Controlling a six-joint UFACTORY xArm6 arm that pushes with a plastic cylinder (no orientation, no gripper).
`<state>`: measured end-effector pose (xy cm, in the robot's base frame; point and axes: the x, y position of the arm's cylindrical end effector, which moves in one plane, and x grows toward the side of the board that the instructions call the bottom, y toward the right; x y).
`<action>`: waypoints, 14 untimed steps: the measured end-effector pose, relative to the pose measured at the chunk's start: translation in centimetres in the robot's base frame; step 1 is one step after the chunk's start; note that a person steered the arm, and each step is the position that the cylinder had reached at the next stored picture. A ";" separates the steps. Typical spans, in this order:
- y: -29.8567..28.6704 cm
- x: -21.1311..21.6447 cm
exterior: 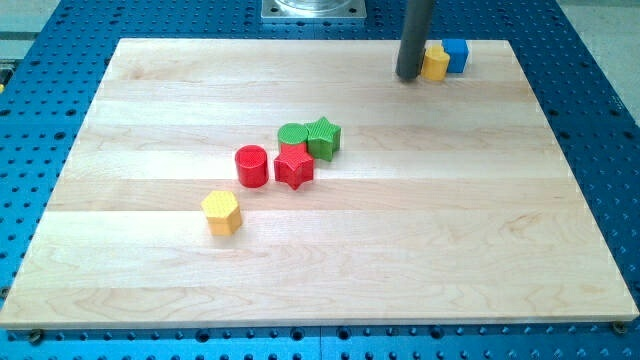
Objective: Push the yellow hexagon diagonally top left to the red circle
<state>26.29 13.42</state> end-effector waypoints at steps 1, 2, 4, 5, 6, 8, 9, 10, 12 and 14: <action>-10.5 1.6; -23.7 4.8; -32.5 22.3; -28.7 27.3; -19.8 28.8; -22.9 28.5; -20.7 28.1; -17.9 27.3; -28.3 21.9; -25.6 12.2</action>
<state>38.51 -12.15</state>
